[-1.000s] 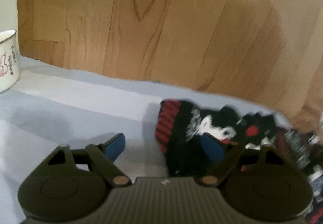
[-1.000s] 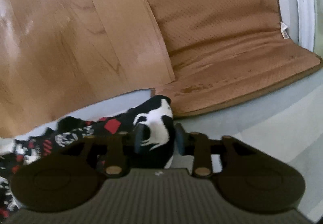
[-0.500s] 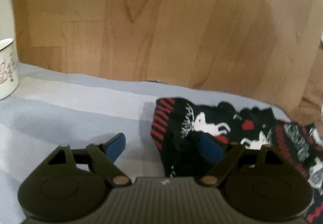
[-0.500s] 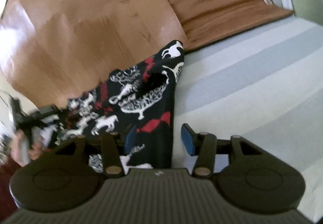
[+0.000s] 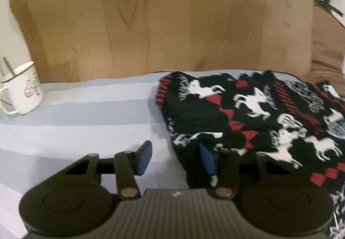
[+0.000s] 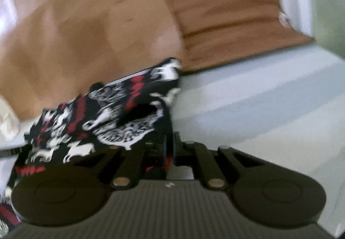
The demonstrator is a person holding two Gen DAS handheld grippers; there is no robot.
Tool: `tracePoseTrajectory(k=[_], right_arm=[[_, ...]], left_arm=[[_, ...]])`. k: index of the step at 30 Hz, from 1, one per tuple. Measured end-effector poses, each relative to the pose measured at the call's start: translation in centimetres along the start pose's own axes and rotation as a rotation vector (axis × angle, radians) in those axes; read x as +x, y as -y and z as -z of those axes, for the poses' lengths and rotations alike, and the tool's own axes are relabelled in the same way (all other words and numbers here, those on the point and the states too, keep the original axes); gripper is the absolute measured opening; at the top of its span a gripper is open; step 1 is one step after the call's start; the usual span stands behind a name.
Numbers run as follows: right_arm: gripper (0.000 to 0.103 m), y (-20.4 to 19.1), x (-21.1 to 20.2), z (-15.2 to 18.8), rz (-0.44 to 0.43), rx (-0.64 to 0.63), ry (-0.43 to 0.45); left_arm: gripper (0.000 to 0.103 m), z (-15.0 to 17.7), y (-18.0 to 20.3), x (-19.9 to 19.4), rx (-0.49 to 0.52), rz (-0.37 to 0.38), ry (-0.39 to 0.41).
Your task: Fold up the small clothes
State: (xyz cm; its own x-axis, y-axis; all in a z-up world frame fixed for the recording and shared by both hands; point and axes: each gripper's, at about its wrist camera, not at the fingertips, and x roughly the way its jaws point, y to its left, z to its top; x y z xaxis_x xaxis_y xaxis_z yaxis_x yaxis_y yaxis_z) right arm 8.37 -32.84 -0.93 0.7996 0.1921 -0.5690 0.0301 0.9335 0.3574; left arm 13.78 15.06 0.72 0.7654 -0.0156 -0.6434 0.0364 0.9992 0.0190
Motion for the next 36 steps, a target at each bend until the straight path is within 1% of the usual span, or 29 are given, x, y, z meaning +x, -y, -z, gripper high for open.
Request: tracePoseTrajectory(k=[1,3,4,5,6,8,10,11,13,14,15,17,19,22,24,25,26,27,28,29,30,31,32,33,34,36], right_arm=[[0.008,0.4,-0.1,0.2,-0.014,0.018,0.009],[0.009,0.0,-0.3,0.4,-0.004,0.008,0.014],[0.013,-0.1,-0.5,0.5,-0.007,0.016,0.011],[0.02,0.1,-0.8,0.5,-0.019,0.028,0.002],[0.023,0.2,-1.5,0.6,-0.038,0.049,-0.002],[0.034,0.6,-3.5,1.0,-0.089,0.074,-0.014],[0.038,1.1,-6.3,2.0,-0.158,0.077,-0.025],[0.038,1.4,-7.9,2.8,-0.201,0.072,-0.044],[0.04,2.0,-10.9,4.5,-0.274,0.061,-0.082],[0.043,2.4,-12.3,5.6,-0.303,0.059,-0.101],[0.043,2.8,-13.6,6.6,-0.324,0.054,-0.124],[0.043,3.4,-15.9,8.7,-0.355,0.058,-0.168],[0.043,3.9,-17.0,10.2,-0.379,0.09,-0.2],[0.043,3.5,-17.6,11.6,-0.382,0.093,-0.214],[0.041,2.8,-17.2,12.3,-0.391,0.082,-0.226],[0.037,2.4,-17.1,12.6,-0.399,0.082,-0.216],[0.022,2.1,-16.8,12.7,-0.404,0.082,-0.218],[0.011,1.5,-16.5,13.1,-0.396,0.081,-0.221],[0.007,1.4,-16.2,13.4,-0.386,0.078,-0.237],[0.007,1.4,-16.2,13.5,-0.384,0.085,-0.228],[0.007,1.4,-16.3,13.5,-0.373,0.079,-0.221],[0.007,1.5,-16.9,13.2,-0.345,0.059,-0.196],[0.007,1.7,-17.7,12.8,-0.308,0.038,-0.155],[0.007,2.2,-18.7,12.2,-0.273,0.03,-0.109],[0.006,3.1,-19.6,11.6,-0.247,0.043,-0.074],[0.006,4.2,-20.9,10.9,-0.223,0.046,-0.052]], left_arm=[[0.042,0.0,-0.3,-0.1,-0.025,-0.01,-0.008],[0.042,0.3,-1.1,-0.4,-0.081,-0.024,-0.007],[0.043,0.5,-1.6,-0.5,-0.11,-0.022,-0.007],[0.047,0.7,-2.2,-0.4,-0.139,-0.02,-0.011],[0.051,0.9,-2.5,-0.5,-0.155,-0.016,-0.015],[0.054,1.2,-2.5,-1.4,-0.145,-0.018,-0.033],[0.053,1.8,-2.4,-3.5,-0.109,-0.01,-0.021],[0.056,2.4,-2.4,-4.9,-0.087,0.013,-0.018],[0.06,3.8,-2.7,-7.6,-0.056,0.087,-0.027],[0.064,4.7,-2.9,-9.0,-0.044,0.124,-0.04],[0.066,5.7,-3.1,-10.4,-0.027,0.155,-0.058],[0.068,7.8,-3.4,-12.9,0.002,0.206,-0.086],[0.069,9.8,-3.4,-15.2,0.011,0.253,-0.106],[0.069,11.8,-3.1,-17.4,-0.014,0.312,-0.137],[0.069,13.1,-2.6,-18.5,-0.02,0.331,-0.15],[0.069,13.8,-2.3,-18.9,-0.014,0.33,-0.155],[0.069,14.5,-1.7,-19.0,-0.002,0.32,-0.165],[0.066,15.0,-1.4,-18.9,0.008,0.304,-0.176],[0.066,15.5,-0.9,-19.2,0.023,0.277,-0.152],[0.065,15.8,-0.4,-19.3,0.037,0.259,-0.143],[0.055,16.1,0.0,-19.6,0.051,0.235,-0.134],[0.043,16.3,0.4,-19.8,0.059,0.214,-0.129],[0.013,16.4,0.5,-20.1,0.054,0.211,-0.136],[0.008,16.3,0.6,-20.2,0.036,0.224,-0.151],[0.007,16.3,0.6,-20.6,0.024,0.236,-0.154],[0.007,16.5,0.7,-21.0,0.024,0.271,-0.164]])
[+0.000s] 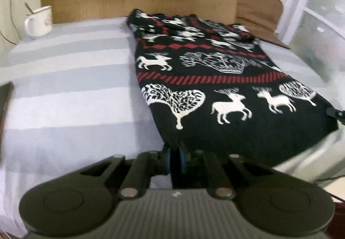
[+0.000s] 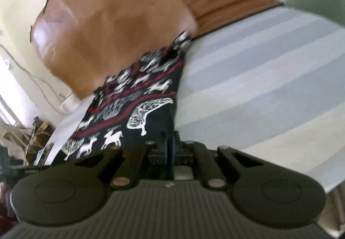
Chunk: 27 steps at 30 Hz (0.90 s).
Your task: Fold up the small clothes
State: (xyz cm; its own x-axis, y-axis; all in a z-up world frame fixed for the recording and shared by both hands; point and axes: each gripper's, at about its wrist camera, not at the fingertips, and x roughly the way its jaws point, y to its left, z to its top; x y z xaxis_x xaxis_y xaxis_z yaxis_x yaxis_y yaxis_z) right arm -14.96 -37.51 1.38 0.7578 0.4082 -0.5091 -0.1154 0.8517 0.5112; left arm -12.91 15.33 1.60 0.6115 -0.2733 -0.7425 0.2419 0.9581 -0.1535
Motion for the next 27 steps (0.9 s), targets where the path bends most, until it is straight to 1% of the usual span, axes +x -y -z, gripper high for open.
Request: tracePoseTrajectory(k=[2,4,6,7,9,10,11,12,13,14,15,16,18,19,22,24,27], right_arm=[[0.007,0.1,0.1,0.3,0.036,-0.025,-0.03],[0.007,-0.1,1.3,1.1,0.037,-0.035,-0.096],[0.008,0.0,2.0,1.5,-0.005,-0.013,-0.132],[0.012,0.2,2.1,1.4,-0.046,0.015,-0.145],[0.018,0.3,2.1,1.3,-0.101,0.04,-0.164],[0.024,0.3,2.3,1.3,-0.1,0.037,-0.177],[0.025,0.4,2.4,1.3,-0.109,0.039,-0.187],[0.025,0.2,2.7,1.4,-0.122,0.04,-0.195],[0.02,0.4,2.6,1.3,-0.134,0.028,-0.206],[0.008,0.0,2.8,1.2,-0.143,0.009,-0.22],[0.008,-0.4,3.1,1.1,-0.16,-0.004,-0.236],[0.008,-0.8,3.1,1.0,-0.18,-0.01,-0.239],[0.008,-0.4,2.6,0.2,-0.231,-0.01,-0.233],[0.008,-0.5,2.5,-0.4,-0.261,0.0,-0.219],[0.008,-0.3,2.7,-3.4,-0.313,0.058,-0.145],[0.008,-0.1,3.6,-6.0,-0.317,0.096,-0.087],[0.008,0.8,7.1,-10.6,-0.309,0.18,-0.018]], left_arm=[[0.007,0.4,0.2,-0.1,0.02,-0.007,-0.013],[0.008,0.5,0.0,0.0,0.02,-0.026,-0.022],[0.008,0.2,-0.9,-0.5,-0.008,-0.013,-0.023],[0.009,0.1,-1.2,-0.8,-0.018,-0.007,-0.023],[0.017,0.0,-1.7,-1.2,-0.034,0.013,-0.038],[0.022,0.0,-1.8,-1.1,-0.036,0.019,-0.049],[0.025,-0.1,-1.7,-1.0,-0.035,0.021,-0.055],[0.024,0.1,-1.5,-0.9,-0.033,0.025,-0.062],[0.024,0.1,-1.3,-0.7,-0.031,0.027,-0.066],[0.014,0.0,-1.2,-0.6,-0.031,0.031,-0.063],[0.007,0.0,-1.2,-0.8,-0.044,0.049,-0.065],[0.007,-0.3,-1.4,-0.8,-0.069,0.07,-0.062],[0.007,-1.1,-2.8,-1.3,-0.142,0.133,-0.037],[0.007,-1.7,-3.9,-1.7,-0.199,0.179,-0.011],[0.007,-4.0,-6.8,-2.1,-0.346,0.289,0.083],[0.007,-6.1,-8.1,-1.4,-0.398,0.309,0.122],[0.008,-10.9,-9.5,1.1,-0.431,0.29,0.162]])
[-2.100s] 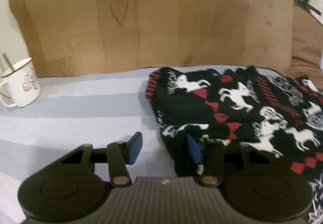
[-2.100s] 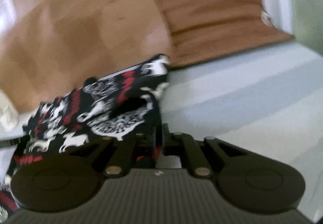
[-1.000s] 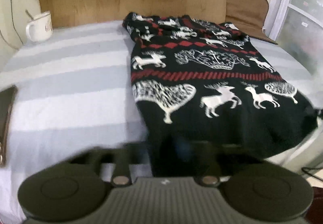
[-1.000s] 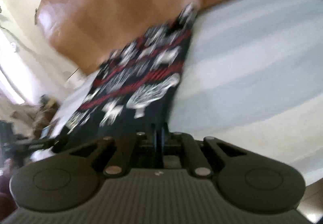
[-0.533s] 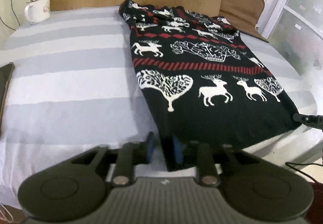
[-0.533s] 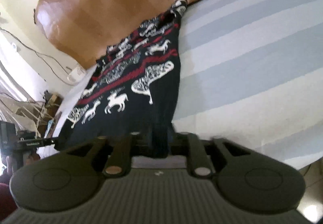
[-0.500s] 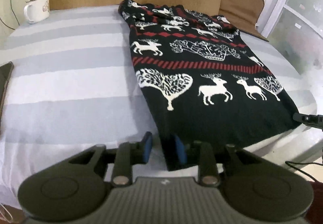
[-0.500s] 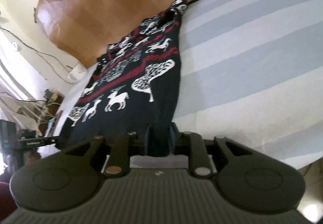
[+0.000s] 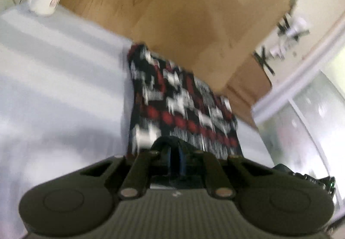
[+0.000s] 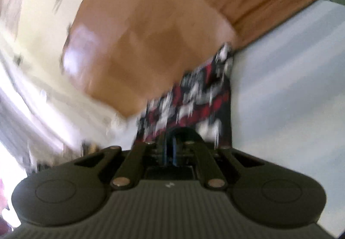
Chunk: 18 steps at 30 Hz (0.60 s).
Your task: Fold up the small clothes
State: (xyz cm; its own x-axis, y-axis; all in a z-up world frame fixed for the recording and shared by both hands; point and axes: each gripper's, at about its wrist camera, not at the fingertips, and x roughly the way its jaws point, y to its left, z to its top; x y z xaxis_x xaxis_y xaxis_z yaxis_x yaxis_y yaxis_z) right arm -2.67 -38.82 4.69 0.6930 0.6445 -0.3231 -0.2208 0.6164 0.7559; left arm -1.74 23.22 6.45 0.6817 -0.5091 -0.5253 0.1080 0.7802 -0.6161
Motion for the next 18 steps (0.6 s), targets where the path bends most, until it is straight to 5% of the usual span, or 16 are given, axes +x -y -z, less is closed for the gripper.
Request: tracePoseTrajectory(k=[2,3,4,5,7,9,10,18], right_arm=[[0.014,1.4,3.4,-3.1,0.027,0.078,0.051],[0.022,2.0,5.3,-4.2,0.054,0.1,0.088],[0.056,2.6,7.0,-5.2,0.106,0.087,0.137],[0.069,3.2,8.2,-5.7,0.174,0.075,0.161],[0.066,4.6,9.0,-5.8,0.246,0.109,0.171],[0.066,5.2,8.5,-4.8,0.191,0.095,0.137],[0.066,5.2,8.0,-4.1,0.208,0.073,0.125],[0.066,3.0,6.8,1.2,0.243,-0.095,-0.02]], left_arm=[[0.018,-3.0,-0.6,3.0,-0.042,-0.034,0.02],[0.037,-4.1,-0.8,4.6,-0.051,-0.078,0.028],[0.047,-4.9,-1.2,5.9,-0.053,-0.139,0.04],[0.054,-5.2,-1.6,6.8,-0.064,-0.209,0.05],[0.056,-4.7,-2.2,7.8,-0.061,-0.246,0.024],[0.083,-3.3,-2.4,7.8,-0.016,-0.218,0.0],[0.088,-2.7,-2.3,7.7,0.007,-0.231,0.005],[0.087,1.0,0.1,7.9,0.181,-0.27,-0.066]])
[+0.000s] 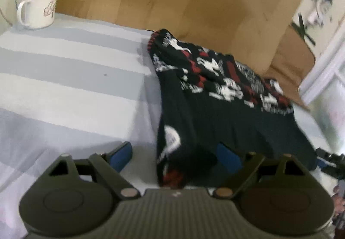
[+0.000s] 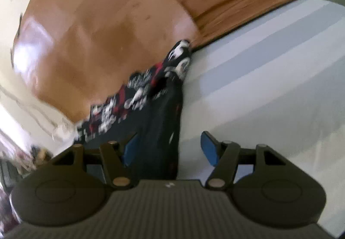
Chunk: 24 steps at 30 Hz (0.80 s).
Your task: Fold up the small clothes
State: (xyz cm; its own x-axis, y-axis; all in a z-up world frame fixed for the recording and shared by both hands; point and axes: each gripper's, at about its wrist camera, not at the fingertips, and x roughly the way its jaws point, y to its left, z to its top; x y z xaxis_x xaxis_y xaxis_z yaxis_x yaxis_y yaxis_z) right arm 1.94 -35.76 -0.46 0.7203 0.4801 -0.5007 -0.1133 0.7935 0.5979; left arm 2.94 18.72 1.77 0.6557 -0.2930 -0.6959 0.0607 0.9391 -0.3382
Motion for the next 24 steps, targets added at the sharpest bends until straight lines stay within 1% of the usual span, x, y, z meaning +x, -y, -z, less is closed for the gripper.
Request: tracePoseTrajectory(k=[3,5,6,8,9,10,11,12,13,14,15,17,18,20,24], right_arm=[[0.066,-1.8,-0.1,1.1,0.001,-0.05,-0.025],[0.067,-2.3,-0.2,1.8,-0.005,-0.036,-0.032],[0.067,-2.0,0.1,1.7,-0.013,-0.015,-0.033],[0.067,-1.4,0.5,1.6,-0.026,0.073,-0.028],[0.067,-1.0,1.0,1.3,-0.048,0.134,-0.03],[0.065,-0.5,1.4,1.1,-0.077,0.19,-0.036],[0.06,-0.2,2.0,0.9,-0.091,0.226,-0.032],[0.057,-0.4,2.5,0.7,-0.091,0.227,-0.033],[0.044,-0.5,3.0,0.5,-0.089,0.217,-0.029],[0.027,-0.4,3.5,0.3,-0.075,0.224,-0.027],[0.023,-0.1,4.0,0.2,-0.063,0.246,-0.04],[0.021,0.7,4.3,-0.1,-0.085,0.294,-0.04],[0.02,0.7,4.0,-0.1,-0.077,0.301,-0.037],[0.018,0.4,2.8,0.0,-0.056,0.26,-0.017],[0.017,-0.8,0.3,0.6,-0.054,0.176,-0.001]], left_arm=[[0.087,0.8,0.8,-0.7,-0.001,0.003,-0.015],[0.089,1.2,0.6,-1.1,-0.027,0.037,-0.033],[0.09,1.3,0.5,-1.1,-0.05,0.058,-0.043],[0.091,1.3,0.2,-1.0,-0.09,0.093,-0.056],[0.092,1.3,0.2,-0.9,-0.102,0.097,-0.05],[0.09,1.1,0.2,-0.7,-0.112,0.097,-0.04],[0.079,1.0,0.2,-0.5,-0.12,0.09,-0.027],[0.051,0.7,0.2,0.0,-0.135,0.078,-0.018],[0.043,0.5,0.0,0.5,-0.159,0.061,-0.012],[0.024,0.3,-0.3,1.0,-0.192,0.035,0.001],[0.015,0.1,-0.6,1.3,-0.221,0.022,-0.005],[0.014,0.0,-1.3,1.4,-0.277,0.043,-0.013],[0.014,0.1,-1.5,1.2,-0.281,0.045,-0.016],[0.013,0.4,-1.6,0.5,-0.279,0.046,-0.017],[0.013,1.3,-0.8,-2.0,-0.237,0.051,0.002]])
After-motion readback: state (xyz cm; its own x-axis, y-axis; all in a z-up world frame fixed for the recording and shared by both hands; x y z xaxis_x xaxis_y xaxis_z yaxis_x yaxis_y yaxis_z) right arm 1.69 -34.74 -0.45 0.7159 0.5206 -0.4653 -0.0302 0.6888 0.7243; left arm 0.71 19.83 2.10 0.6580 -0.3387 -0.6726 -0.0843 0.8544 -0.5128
